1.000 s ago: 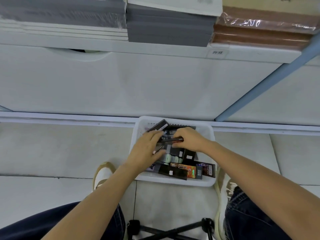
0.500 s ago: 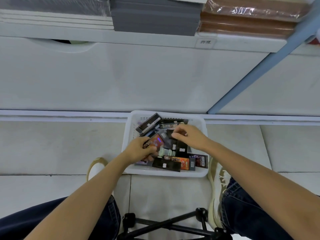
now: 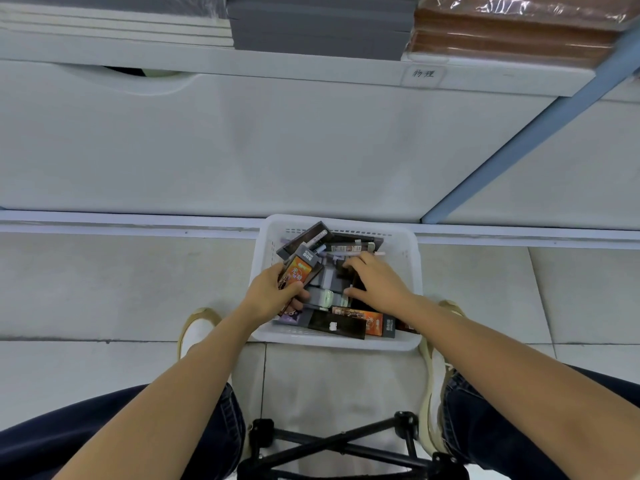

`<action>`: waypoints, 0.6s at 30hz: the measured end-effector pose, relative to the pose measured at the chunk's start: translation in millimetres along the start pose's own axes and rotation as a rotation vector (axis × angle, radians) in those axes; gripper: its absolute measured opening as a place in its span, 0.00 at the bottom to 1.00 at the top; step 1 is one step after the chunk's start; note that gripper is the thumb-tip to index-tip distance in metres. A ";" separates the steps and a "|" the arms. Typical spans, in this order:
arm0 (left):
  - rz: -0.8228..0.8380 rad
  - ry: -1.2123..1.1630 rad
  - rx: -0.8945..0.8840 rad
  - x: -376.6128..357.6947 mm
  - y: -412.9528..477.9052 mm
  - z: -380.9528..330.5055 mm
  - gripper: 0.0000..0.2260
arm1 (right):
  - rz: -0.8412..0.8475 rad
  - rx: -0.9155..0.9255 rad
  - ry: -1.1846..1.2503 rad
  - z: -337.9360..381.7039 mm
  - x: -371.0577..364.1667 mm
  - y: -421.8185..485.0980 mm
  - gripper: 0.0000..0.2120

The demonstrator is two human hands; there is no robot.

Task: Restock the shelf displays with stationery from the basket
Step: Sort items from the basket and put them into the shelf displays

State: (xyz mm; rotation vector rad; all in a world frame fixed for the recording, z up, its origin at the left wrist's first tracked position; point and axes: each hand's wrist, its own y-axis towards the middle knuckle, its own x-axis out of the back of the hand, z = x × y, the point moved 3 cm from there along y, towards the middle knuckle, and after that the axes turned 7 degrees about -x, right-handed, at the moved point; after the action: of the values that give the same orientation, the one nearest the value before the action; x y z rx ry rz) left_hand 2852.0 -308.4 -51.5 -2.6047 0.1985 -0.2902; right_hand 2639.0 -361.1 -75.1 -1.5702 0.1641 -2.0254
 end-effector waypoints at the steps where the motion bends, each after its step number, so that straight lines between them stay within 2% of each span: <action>1: -0.007 0.008 -0.003 0.6 0.4 0.1 0.08 | 0.007 -0.010 0.004 -0.1 -0.2 1.2 0.31; 6: -0.030 0.031 -0.016 2.8 1.2 2.1 0.06 | 0.078 -0.044 -0.009 -2.5 1.0 10.2 0.39; 13: -0.038 0.005 -0.005 4.7 0.4 3.6 0.06 | 0.103 -0.029 -0.051 2.0 2.0 17.6 0.26; 17: -0.051 0.024 -0.023 6.3 -1.0 3.5 0.06 | -0.107 0.061 0.114 16.5 5.7 8.9 0.14; 18: -0.057 0.031 -0.026 6.8 -1.1 3.1 0.06 | -0.099 0.068 0.131 22.0 4.4 7.3 0.12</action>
State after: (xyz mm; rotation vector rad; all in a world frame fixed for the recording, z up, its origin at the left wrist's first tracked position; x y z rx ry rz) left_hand 2859.4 -307.3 -52.4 -2.6364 0.1396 -0.3505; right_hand 2661.3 -364.1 -67.7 -1.4304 0.0674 -2.1874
